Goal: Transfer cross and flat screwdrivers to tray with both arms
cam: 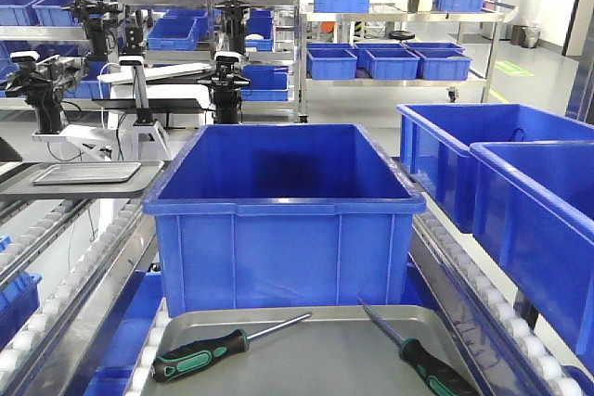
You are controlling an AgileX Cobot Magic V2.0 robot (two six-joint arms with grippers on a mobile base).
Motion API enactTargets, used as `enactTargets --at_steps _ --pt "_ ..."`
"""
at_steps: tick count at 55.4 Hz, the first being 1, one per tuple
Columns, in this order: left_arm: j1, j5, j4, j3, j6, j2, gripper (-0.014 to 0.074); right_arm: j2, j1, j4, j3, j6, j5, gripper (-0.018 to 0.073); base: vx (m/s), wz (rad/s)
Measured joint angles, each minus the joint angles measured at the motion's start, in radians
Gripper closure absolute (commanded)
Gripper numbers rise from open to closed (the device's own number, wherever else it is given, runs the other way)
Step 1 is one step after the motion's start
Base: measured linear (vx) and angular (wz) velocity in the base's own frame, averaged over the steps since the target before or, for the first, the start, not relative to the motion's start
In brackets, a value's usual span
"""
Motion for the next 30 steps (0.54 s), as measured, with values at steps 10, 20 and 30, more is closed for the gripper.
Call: enactTargets --at_steps 10,20,30 --pt "0.0 0.0 0.0 0.0 0.0 0.0 0.0602 0.0 0.0 0.0 0.0 0.001 0.0 0.057 0.0 0.0" --pt "0.0 0.0 0.0 0.0 0.0 0.0 0.0602 0.0 0.0 0.0 0.0 0.001 0.0 0.0568 0.0 0.0" --pt "0.0 0.0 0.0 0.0 0.0 0.0 0.0602 0.0 0.0 0.0 0.0 0.001 0.0 0.0568 0.0 0.0"
